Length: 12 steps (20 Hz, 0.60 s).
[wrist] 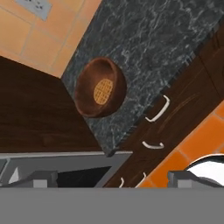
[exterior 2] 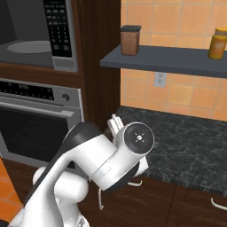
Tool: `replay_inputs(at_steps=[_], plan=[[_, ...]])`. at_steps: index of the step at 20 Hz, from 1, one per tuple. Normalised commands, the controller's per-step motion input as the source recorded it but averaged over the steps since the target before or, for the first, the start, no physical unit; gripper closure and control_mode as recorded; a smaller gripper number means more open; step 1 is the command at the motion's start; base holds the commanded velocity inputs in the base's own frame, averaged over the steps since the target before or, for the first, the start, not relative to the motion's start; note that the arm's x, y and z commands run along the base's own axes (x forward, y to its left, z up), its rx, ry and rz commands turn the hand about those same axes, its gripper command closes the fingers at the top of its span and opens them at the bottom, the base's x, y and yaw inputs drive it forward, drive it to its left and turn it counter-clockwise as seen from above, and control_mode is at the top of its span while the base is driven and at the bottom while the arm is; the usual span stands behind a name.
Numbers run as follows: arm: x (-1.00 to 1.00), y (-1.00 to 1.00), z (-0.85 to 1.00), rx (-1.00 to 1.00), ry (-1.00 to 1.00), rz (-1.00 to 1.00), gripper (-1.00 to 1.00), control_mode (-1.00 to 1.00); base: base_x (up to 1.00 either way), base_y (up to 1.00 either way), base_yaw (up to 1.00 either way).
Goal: Open the microwave, place the bowl with waffle inside the microwave, then close the microwave door and turn it on.
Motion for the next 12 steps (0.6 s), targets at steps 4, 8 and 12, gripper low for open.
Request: replay_inputs(at_steps=[4, 8, 12], plan=[[0.54, 0.00, -0.22, 0.01, 0.01, 0.01, -1.00, -1.00, 0.00, 0.00, 0.00], [0.63, 0.00, -0.24, 0.01, 0.05, 0.10, -1.00, -1.00, 0.00, 0.00, 0.00], [0.65, 0.00, -0.32, 0.00, 0.11, 0.14, -1.00, -1.00, 0.00, 0.00, 0.00]])
